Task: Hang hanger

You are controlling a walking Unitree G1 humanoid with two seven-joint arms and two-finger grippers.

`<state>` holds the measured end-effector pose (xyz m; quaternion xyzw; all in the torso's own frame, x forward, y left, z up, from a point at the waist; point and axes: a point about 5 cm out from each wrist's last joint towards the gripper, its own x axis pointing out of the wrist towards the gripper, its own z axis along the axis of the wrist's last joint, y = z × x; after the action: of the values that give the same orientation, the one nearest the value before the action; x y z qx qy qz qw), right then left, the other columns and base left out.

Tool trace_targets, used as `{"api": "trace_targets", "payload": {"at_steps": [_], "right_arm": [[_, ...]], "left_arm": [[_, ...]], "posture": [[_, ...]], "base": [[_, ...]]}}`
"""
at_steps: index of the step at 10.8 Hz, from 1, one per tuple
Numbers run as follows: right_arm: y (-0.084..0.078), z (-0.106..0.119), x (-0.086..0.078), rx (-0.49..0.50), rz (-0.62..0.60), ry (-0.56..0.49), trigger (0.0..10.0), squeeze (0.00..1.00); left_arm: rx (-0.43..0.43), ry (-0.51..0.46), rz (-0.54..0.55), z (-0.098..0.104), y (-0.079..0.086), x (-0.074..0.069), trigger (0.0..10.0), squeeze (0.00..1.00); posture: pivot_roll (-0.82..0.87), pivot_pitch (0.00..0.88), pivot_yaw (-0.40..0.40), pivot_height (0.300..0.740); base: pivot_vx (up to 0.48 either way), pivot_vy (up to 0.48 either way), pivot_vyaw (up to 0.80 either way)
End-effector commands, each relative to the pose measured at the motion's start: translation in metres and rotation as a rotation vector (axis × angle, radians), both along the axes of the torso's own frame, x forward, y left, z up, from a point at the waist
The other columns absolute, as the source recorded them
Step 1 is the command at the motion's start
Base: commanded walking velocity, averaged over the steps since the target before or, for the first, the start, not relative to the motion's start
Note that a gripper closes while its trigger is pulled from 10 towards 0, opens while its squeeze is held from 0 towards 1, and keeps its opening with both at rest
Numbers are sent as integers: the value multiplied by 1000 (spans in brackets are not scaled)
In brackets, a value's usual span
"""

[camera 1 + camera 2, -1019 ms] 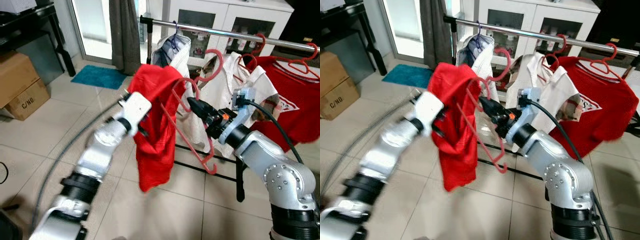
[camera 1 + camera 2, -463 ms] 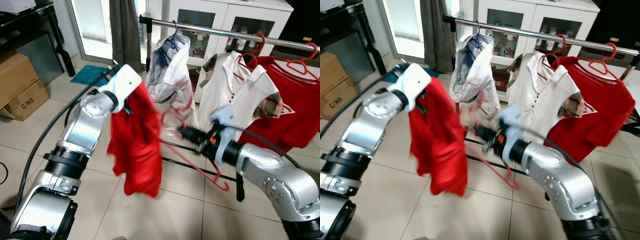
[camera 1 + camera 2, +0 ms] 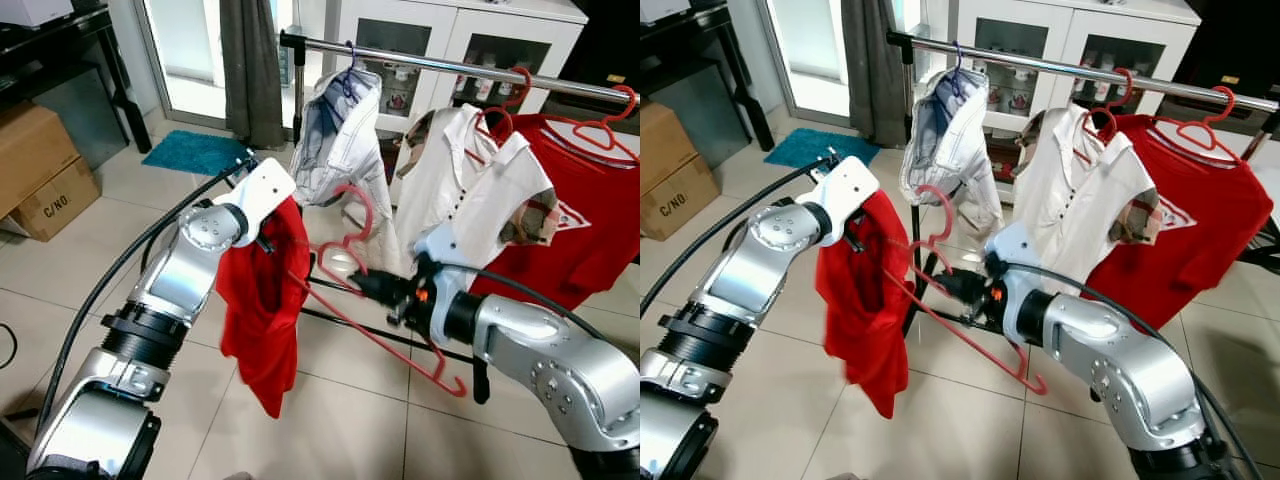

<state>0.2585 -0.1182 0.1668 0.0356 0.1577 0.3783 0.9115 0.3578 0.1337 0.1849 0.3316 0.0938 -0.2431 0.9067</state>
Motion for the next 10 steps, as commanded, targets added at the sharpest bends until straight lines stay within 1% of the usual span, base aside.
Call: {"api": "trace_targets", "payload": {"at_steps": [1,2,3,4,5,6,7,9,10], "right_arm": [[-15,6,16,9,-178,-18,10000,0],[-16,5,19,24,-224,-9,10000,0],[-9,6,18,54,-206,-18,10000,0],[-2,7,18,71,-218,-32,10000,0],[0,9,19,82,-226,-37,10000,0],[3,11,21,102,-229,-52,10000,0],[7,12,20,114,-200,-68,10000,0],[10,11,17,121,-165,-76,10000,0],[12,11,16,137,-157,-79,10000,0]], "left_arm": [[-29,18,-52,2,-13,-7,0,0],[-58,35,-64,1,-20,-12,0,0],[-87,52,-75,-3,-28,-17,0,0],[-128,77,-75,-7,-37,-22,0,0],[-138,84,-67,-8,-39,-23,0,0],[-164,63,-50,-3,-39,-21,0,0],[-159,47,-28,0,-35,-19,0,0],[-139,53,-39,2,-32,-21,0,0],[-116,77,-60,-2,-31,-23,10000,0]], "posture": [[-155,0,-1,740],[-152,0,-2,740],[-152,0,-2,740],[-152,0,-2,740],[-152,0,-4,740],[-151,0,-6,740],[-151,0,-6,740],[-148,0,-6,740],[-146,0,-5,740]], "base": [[0,0,0],[0,0,0],[0,0,0],[0,0,0],[0,0,0],[0,0,0],[0,0,0],[0,0,0],[0,0,0]]}}
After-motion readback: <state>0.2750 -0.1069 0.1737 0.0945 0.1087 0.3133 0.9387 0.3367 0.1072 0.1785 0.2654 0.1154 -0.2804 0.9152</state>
